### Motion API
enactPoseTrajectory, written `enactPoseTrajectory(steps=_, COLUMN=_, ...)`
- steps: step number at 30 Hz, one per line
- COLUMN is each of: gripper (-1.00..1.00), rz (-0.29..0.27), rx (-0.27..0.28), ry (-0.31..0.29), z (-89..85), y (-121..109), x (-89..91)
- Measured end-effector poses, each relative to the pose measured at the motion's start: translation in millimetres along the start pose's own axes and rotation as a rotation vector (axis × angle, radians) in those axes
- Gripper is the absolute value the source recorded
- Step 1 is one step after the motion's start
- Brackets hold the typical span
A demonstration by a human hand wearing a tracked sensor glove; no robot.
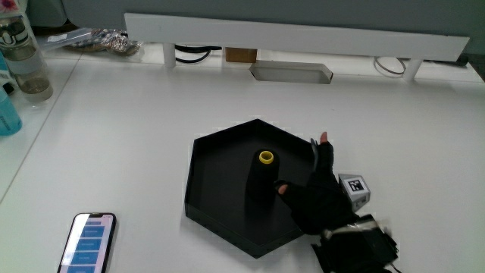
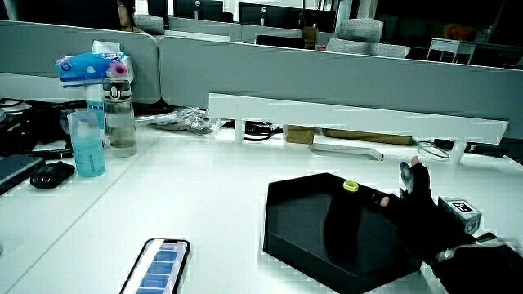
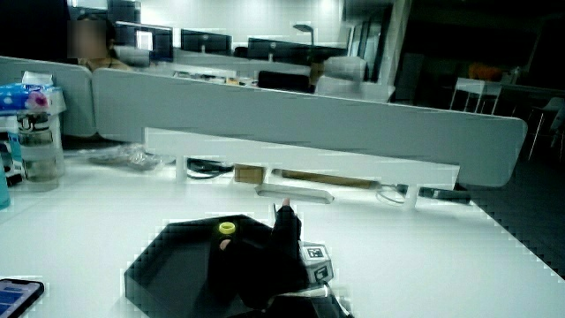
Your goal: Pick sewing from plate
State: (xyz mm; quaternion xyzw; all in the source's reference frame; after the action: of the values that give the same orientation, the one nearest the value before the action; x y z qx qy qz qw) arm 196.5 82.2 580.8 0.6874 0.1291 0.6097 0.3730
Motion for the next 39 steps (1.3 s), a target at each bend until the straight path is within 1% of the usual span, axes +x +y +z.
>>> enactPoseTrajectory(steps=1, gripper=0.0, rz=0.0, rx=-0.012, ry=0.011, z=-3.7, y=0.7, x=-7.5)
enactPoseTrajectory(steps=2, gripper=0.0, rz=-0.009, rx=-0.012, ry=0.004, z=-5.4, y=4.9, x=-7.8)
enactPoseTrajectory(steps=4, gripper=0.0, rz=-0.005, rx=-0.012, ry=-0.002, z=-10.3, y=12.3, x=-9.7)
enactPoseTrajectory(steps=6, gripper=0.0, rz=-0.041, rx=-0.01, ry=-0.006, z=-15.5, y=17.9, x=-11.7)
enactPoseTrajectory(steps=7, gripper=0.0, rz=-0.051, rx=-0.009, ry=-0.022, z=-16.9, y=23.1, x=-8.8)
enactPoseTrajectory(steps=8, gripper=0.0, rz=-0.065, rx=-0.013, ry=-0.031, z=-19.8, y=24.8, x=-12.0)
enactPoseTrajectory(steps=9, gripper=0.0, rz=-0.06, rx=-0.015, ry=-0.047, z=-21.1, y=29.2, x=-10.1)
enactPoseTrajectory(steps=10, gripper=0.0, rz=-0.016, rx=0.056, ry=-0.127, z=-21.9, y=32.3, x=-9.9)
enactPoseTrajectory(steps=11, gripper=0.0, rz=-0.054, rx=0.05, ry=-0.126, z=-22.8, y=34.7, x=-7.9)
enactPoseTrajectory(steps=12, gripper=0.0, rz=-0.075, rx=0.037, ry=-0.125, z=-22.7, y=37.1, x=-4.1)
enactPoseTrajectory(steps=13, gripper=0.0, rz=-0.075, rx=0.049, ry=-0.114, z=-22.7, y=35.4, x=-5.7)
enactPoseTrajectory(steps=14, gripper=0.0, rz=-0.08, rx=0.046, ry=-0.108, z=-21.0, y=37.3, x=0.9)
enactPoseTrajectory(steps=15, gripper=0.0, rz=-0.087, rx=0.051, ry=-0.105, z=-21.2, y=34.7, x=0.2)
enactPoseTrajectory(steps=16, gripper=0.0, rz=-0.093, rx=0.055, ry=-0.103, z=-19.9, y=36.4, x=6.1)
enactPoseTrajectory(steps=17, gripper=0.05, rz=-0.097, rx=0.053, ry=-0.096, z=-20.0, y=36.6, x=8.9)
enactPoseTrajectory(steps=18, gripper=0.1, rz=-0.085, rx=0.059, ry=-0.095, z=-22.6, y=32.0, x=1.9)
enactPoseTrajectory(steps=19, gripper=0.14, rz=-0.108, rx=0.049, ry=-0.089, z=-21.0, y=37.5, x=13.0)
enactPoseTrajectory(steps=20, gripper=0.19, rz=-0.112, rx=0.049, ry=-0.075, z=-21.4, y=37.3, x=13.6)
enactPoseTrajectory(steps=21, gripper=0.24, rz=-0.099, rx=0.058, ry=-0.073, z=-22.0, y=35.7, x=10.1)
enactPoseTrajectory(steps=22, gripper=0.29, rz=-0.084, rx=0.067, ry=-0.085, z=-22.0, y=35.2, x=7.3)
enactPoseTrajectory(steps=23, gripper=0.33, rz=-0.087, rx=0.075, ry=-0.095, z=-22.4, y=34.7, x=4.6)
enactPoseTrajectory(steps=24, gripper=0.38, rz=-0.096, rx=0.089, ry=-0.094, z=-20.6, y=38.8, x=11.0)
enactPoseTrajectory(steps=26, gripper=0.48, rz=-0.082, rx=0.108, ry=-0.108, z=-23.1, y=34.0, x=1.2)
enactPoseTrajectory(steps=27, gripper=0.52, rz=-0.099, rx=0.125, ry=-0.104, z=-22.1, y=35.4, x=4.5)
enactPoseTrajectory(steps=28, gripper=0.57, rz=-0.089, rx=0.134, ry=-0.105, z=-22.6, y=33.2, x=0.3)
enactPoseTrajectory(steps=29, gripper=0.62, rz=-0.094, rx=0.151, ry=-0.119, z=-22.4, y=33.1, x=-0.3)
enactPoseTrajectory(steps=30, gripper=0.67, rz=-0.092, rx=0.155, ry=-0.124, z=-22.3, y=33.3, x=-1.0)
enactPoseTrajectory(steps=31, gripper=0.71, rz=-0.08, rx=0.164, ry=-0.124, z=-22.0, y=33.4, x=-0.9)
enactPoseTrajectory(steps=33, gripper=0.81, rz=-0.076, rx=0.17, ry=-0.131, z=-21.0, y=32.7, x=-0.9)
enactPoseTrajectory(steps=34, gripper=0.86, rz=-0.079, rx=0.179, ry=-0.13, z=-20.0, y=33.8, x=2.3)
enactPoseTrajectory(steps=35, gripper=0.9, rz=-0.072, rx=0.178, ry=-0.128, z=-21.4, y=31.2, x=-3.2)
enactPoseTrajectory(steps=37, gripper=1.0, rz=-0.068, rx=0.173, ry=-0.137, z=-22.1, y=33.2, x=-1.8)
enactPoseTrajectory(steps=38, gripper=1.0, rz=-0.062, rx=0.169, ry=-0.136, z=-23.4, y=31.3, x=-5.1)
enactPoseTrajectory(steps=39, gripper=1.0, rz=-0.072, rx=0.171, ry=-0.138, z=-22.6, y=32.1, x=-2.3)
